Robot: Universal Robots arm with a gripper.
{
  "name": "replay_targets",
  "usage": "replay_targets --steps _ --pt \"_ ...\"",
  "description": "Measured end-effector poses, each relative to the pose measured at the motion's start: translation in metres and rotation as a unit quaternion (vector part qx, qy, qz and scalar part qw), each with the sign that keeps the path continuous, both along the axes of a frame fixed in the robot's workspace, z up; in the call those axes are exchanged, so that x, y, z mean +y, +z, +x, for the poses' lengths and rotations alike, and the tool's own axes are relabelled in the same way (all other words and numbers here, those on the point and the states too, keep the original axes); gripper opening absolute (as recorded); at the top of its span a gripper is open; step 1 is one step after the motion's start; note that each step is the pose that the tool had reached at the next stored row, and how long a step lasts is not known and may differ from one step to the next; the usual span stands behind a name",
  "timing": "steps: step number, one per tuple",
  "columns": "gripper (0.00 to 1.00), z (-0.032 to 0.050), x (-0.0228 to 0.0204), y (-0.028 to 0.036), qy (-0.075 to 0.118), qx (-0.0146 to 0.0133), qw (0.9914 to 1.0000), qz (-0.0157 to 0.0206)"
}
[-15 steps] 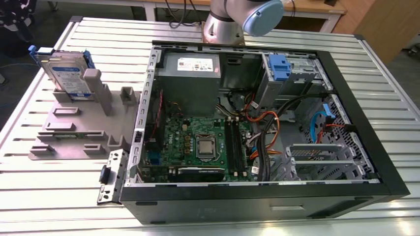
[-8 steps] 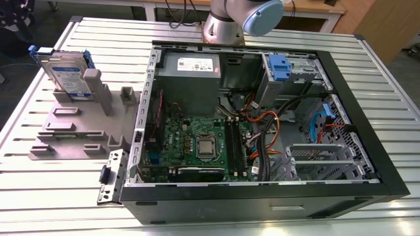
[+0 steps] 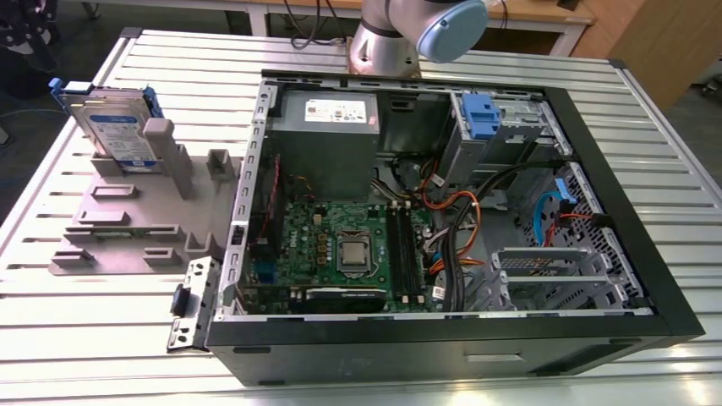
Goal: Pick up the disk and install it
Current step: 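Pick up the disk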
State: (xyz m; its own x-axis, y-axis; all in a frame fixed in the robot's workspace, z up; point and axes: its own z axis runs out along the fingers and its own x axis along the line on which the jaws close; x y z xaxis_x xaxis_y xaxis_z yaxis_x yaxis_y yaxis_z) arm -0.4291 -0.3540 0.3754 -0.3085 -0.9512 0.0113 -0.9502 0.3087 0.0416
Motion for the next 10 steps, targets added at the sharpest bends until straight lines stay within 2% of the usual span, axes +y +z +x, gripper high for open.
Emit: replay_targets --steps 10 --pt "0.11 0.0 0.0 0.0 0.004 0.0 0.99999 0.0"
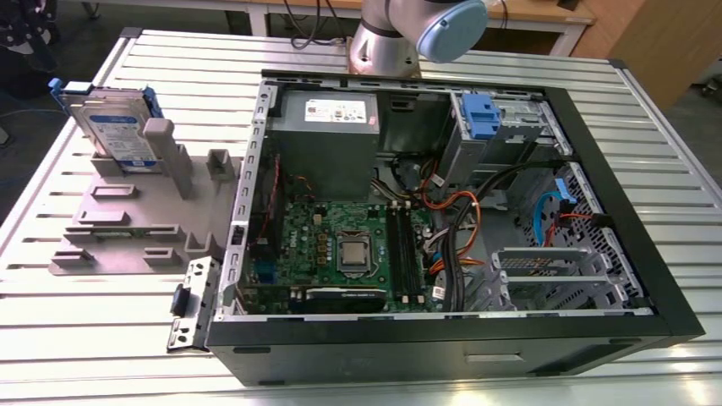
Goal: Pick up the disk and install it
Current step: 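Pick up the disk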
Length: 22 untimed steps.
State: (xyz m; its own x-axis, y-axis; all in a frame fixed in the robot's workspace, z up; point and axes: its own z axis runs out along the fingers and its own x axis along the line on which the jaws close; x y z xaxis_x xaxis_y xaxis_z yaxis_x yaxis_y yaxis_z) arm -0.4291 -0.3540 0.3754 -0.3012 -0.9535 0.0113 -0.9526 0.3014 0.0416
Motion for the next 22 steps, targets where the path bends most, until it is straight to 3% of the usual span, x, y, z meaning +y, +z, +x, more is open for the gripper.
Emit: replay_targets --steps 10,22 --pt "0.11 0.0 0.0 0.0 0.003 0.0 1.0 0.0" --pt "0.11 0.0 0.0 0.0 0.028 0.0 0.99962 0.0"
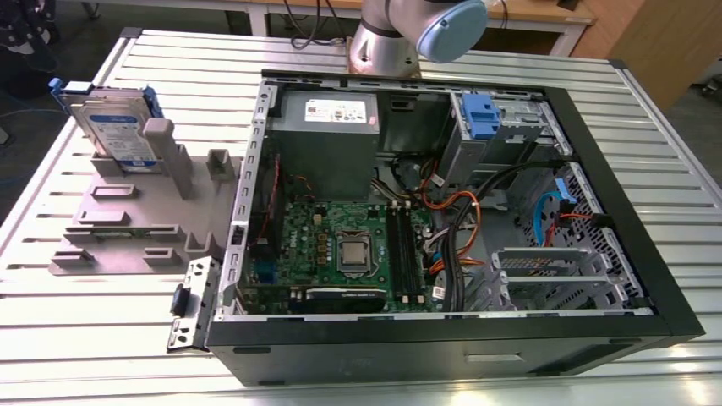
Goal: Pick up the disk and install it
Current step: 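Pick up the disk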
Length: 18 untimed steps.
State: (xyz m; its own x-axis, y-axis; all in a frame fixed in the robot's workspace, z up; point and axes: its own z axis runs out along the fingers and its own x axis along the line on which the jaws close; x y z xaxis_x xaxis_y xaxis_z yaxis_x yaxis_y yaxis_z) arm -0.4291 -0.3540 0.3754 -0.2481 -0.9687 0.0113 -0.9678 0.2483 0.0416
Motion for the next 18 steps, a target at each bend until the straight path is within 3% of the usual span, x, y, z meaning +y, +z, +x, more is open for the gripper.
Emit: replay_targets --steps 13,18 --pt "0.11 0.0 0.0 0.0 0.002 -0.0001 1.0 0.0" --pt "0.11 0.0 0.0 -0.0001 0.025 -0.0001 0.99968 0.0"
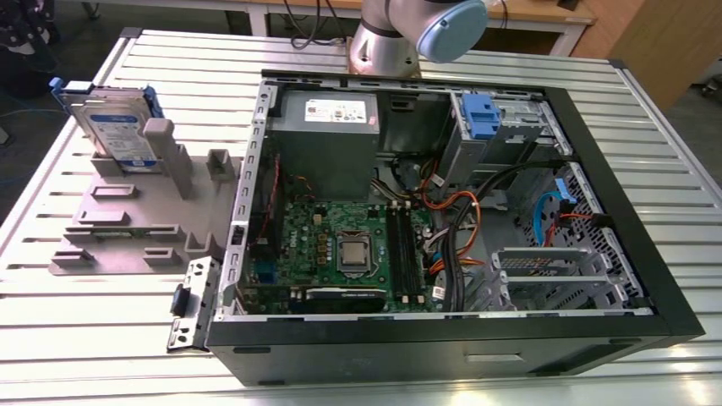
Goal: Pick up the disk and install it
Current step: 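Pick up the disk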
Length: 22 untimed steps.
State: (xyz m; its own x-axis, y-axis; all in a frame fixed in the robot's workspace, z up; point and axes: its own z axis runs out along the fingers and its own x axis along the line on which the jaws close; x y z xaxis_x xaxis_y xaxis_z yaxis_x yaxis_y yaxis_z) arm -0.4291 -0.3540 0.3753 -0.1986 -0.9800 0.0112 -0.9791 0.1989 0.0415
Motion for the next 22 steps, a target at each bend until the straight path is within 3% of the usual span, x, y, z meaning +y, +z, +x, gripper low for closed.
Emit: replay_targets --steps 3,8,12,22 --pt "0.11 0.0 0.0 0.0 0.027 0.0 0.99965 0.0" --pt "0.11 0.0 0.0 -0.0005 0.064 -0.0004 0.99797 -0.0001" --pt "0.11 0.0 0.0004 -0.0025 0.069 -0.0052 0.99759 -0.0004" --pt "0.11 0.0 0.0084 -0.0113 0.067 -0.0164 0.99759 -0.0011"
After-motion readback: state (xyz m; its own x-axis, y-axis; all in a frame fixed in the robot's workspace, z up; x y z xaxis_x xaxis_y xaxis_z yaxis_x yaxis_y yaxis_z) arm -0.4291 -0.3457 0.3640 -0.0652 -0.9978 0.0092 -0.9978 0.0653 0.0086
